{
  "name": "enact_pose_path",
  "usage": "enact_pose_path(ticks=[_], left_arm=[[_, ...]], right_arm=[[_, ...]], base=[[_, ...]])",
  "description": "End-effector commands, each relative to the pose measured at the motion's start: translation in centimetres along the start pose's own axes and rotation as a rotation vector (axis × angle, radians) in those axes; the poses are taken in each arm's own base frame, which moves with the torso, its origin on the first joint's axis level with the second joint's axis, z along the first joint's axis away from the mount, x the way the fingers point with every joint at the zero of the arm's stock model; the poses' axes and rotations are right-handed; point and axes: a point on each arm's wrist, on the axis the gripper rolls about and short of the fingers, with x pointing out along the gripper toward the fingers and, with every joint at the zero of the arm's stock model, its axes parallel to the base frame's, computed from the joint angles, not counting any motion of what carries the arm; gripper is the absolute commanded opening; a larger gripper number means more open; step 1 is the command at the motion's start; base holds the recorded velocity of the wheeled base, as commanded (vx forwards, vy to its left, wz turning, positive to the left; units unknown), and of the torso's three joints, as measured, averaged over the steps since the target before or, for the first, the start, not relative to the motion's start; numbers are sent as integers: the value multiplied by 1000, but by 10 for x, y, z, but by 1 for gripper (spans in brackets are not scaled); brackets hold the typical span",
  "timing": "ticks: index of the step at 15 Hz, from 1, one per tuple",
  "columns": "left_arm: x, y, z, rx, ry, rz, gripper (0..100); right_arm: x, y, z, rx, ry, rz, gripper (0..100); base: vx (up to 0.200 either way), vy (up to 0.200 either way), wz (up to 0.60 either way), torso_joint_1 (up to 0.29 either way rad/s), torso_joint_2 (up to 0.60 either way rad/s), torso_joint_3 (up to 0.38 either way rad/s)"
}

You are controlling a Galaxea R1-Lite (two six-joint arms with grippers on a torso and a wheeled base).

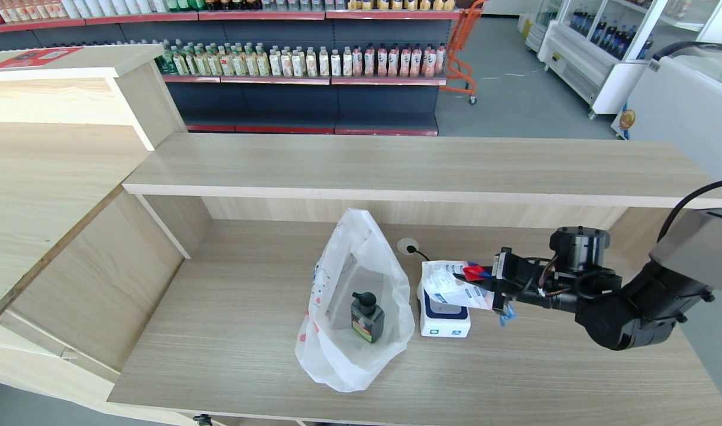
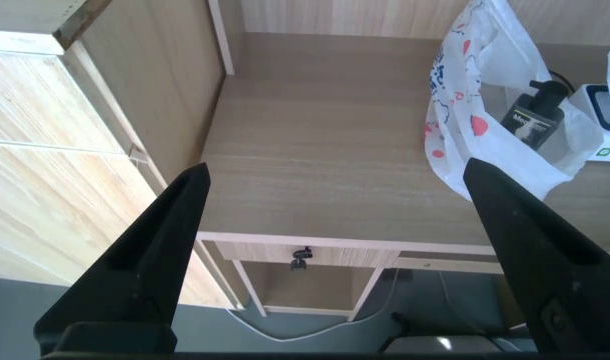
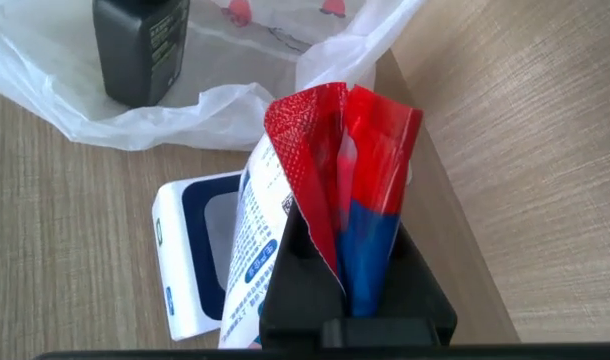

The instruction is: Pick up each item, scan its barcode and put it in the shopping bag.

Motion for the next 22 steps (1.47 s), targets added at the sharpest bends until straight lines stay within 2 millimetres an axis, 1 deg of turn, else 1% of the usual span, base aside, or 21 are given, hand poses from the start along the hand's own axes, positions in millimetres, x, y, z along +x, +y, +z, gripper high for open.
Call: enact_pose_path(ticks=[1,6,8,9,10,11,12,13,14,15,16,17,19,21,22], left_arm=[[0,0,0,0,-1,0,100],[0,0,0,0,-1,0,100],[0,0,0,0,-1,0,100],[0,0,0,0,-1,0,100],[0,0,0,0,-1,0,100],[0,0,0,0,-1,0,100],[0,0,0,0,-1,0,100],[0,0,0,0,-1,0,100],[0,0,0,0,-1,0,100],[0,0,0,0,-1,0,100],[0,0,0,0,-1,0,100],[0,0,0,0,-1,0,100],[0,0,0,0,-1,0,100],[0,0,0,0,-1,0,100],[0,0,0,0,-1,0,100]], right_arm=[[3,3,-4,9,5,9,0],[2,-1,3,4,-6,-2,0],[-3,-9,13,24,-20,-20,0],[-19,-30,46,129,-58,-81,0],[-31,-40,66,278,-56,-136,0],[-34,-42,70,314,-47,-154,0],[-42,-51,87,578,50,-271,0],[-35,-53,90,680,95,-297,0],[-22,-50,86,783,147,-310,0],[-9,-42,85,853,162,-299,0],[8,-35,83,922,172,-288,0],[25,-32,85,952,163,-270,0],[52,-35,88,963,117,-245,0],[77,-31,81,960,112,-217,0],[89,-25,76,964,120,-199,0]], base=[[0,0,0,0,0,0],[0,0,0,0,0,0],[0,0,0,0,0,0],[0,0,0,0,0,0],[0,0,0,0,0,0],[0,0,0,0,0,0],[0,0,0,0,0,0],[0,0,0,0,0,0],[0,0,0,0,0,0],[0,0,0,0,0,0],[0,0,0,0,0,0],[0,0,0,0,0,0],[0,0,0,0,0,0],[0,0,0,0,0,0],[0,0,0,0,0,0]])
